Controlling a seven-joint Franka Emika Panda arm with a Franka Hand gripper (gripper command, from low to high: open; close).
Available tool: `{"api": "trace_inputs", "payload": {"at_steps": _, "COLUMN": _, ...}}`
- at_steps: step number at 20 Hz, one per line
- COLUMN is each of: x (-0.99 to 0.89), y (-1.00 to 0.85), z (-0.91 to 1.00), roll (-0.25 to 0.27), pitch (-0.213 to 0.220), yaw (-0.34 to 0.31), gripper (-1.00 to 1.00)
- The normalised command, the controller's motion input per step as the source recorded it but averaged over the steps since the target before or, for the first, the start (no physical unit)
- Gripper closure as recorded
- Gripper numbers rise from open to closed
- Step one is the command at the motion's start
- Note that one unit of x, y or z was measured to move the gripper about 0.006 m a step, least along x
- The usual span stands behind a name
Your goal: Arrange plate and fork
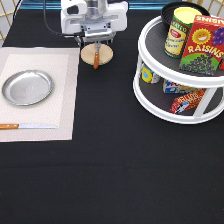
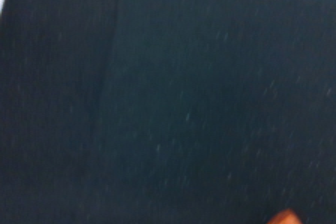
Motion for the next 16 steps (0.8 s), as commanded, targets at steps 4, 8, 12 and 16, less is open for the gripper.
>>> {"api": "trace_inputs", "payload": {"at_steps": 4, "x": -0.25, "y": -0.11, "z": -0.37, "roll": 0.023, "pitch": 0.065, "yaw": -0.002, "gripper": -1.0}}
{"api": "trace_inputs", "payload": {"at_steps": 8, "x": -0.14, "y": -0.06, "z": -0.4, "roll": 0.0, "pitch": 0.054, "yaw": -0.005, "gripper": -1.0}}
{"api": "trace_inputs", "payload": {"at_steps": 12, "x": -0.32, "y": 0.0, "z": -0.31, "roll": 0.0, "pitch": 0.042, "yaw": -0.005, "gripper": -1.0}}
{"api": "trace_inputs", "payload": {"at_steps": 16, "x": -0.28, "y": 0.0, "z": -0.24, "roll": 0.0, "pitch": 0.034, "yaw": -0.019, "gripper": -1.0}}
